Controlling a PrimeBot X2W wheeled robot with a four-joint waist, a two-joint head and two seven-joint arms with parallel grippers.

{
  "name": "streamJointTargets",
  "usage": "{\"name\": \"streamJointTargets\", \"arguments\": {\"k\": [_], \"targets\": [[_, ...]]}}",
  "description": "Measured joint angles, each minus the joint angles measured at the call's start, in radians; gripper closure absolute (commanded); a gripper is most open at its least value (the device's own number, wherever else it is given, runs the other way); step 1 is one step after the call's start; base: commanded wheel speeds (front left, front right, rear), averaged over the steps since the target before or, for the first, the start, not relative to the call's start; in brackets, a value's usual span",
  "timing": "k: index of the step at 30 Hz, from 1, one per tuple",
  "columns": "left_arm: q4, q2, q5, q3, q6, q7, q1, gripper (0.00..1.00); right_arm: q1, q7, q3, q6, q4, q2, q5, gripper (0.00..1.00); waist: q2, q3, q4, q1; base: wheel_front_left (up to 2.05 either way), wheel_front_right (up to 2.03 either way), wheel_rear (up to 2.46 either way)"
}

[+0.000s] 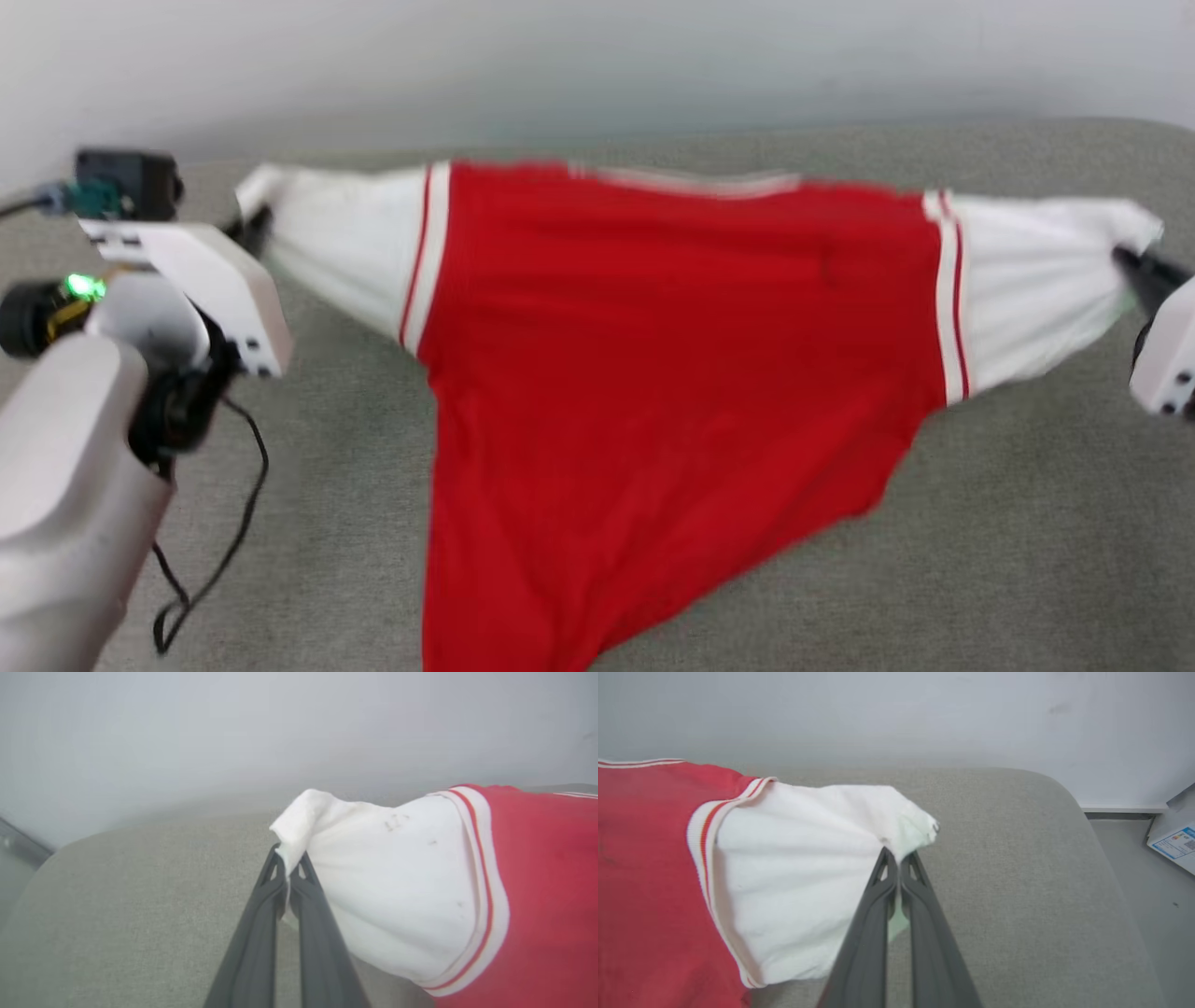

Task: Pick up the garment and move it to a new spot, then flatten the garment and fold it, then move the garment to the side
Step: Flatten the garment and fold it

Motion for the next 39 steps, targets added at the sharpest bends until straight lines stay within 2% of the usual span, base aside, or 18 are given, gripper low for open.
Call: {"name": "streamJointTargets", "arguments": {"k": [3,7,14,25,31,39], "targets": [[0.022,-0.01,0.026,0.016,-0.001,-0.059,-0.077,1.0,-0.084,-0.041,0.004,0.0,0.047,-0.017,-0.011,1.0,0.0,-0.016,0.005,0.0,0.0,0.0,0.0],[0.085,-0.056,0.046,0.021,-0.032,-0.136,-0.198,1.0,-0.198,-0.107,-0.002,0.0,0.1,-0.042,-0.011,1.0,0.0,-0.013,0.013,0.0,0.0,0.0,0.0],[0.197,-0.096,0.098,0.035,-0.054,-0.246,-0.452,1.0,-0.448,-0.233,0.004,0.0,0.172,-0.051,-0.04,1.0,0.0,0.054,0.009,0.0,0.0,0.0,0.0],[0.298,-0.089,0.139,0.096,-0.072,-0.417,-0.782,1.0,-0.859,-0.469,0.108,0.0,0.283,-0.036,-0.097,1.0,0.0,0.212,-0.026,0.0001,0.0,0.0,0.0],[0.308,-0.084,0.151,0.105,-0.083,-0.444,-0.917,1.0,-1.031,-0.544,0.178,0.0,0.34,-0.035,-0.1,1.0,0.0,0.313,-0.043,0.0001,0.0,0.0,0.0],[0.362,-0.109,0.147,0.093,-0.101,-0.462,-0.949,1.0,-1.124,-0.573,0.279,0.0,0.451,-0.001,-0.057,1.0,0.0,0.439,-0.053,0.0002,0.0,0.0,0.0]]}}
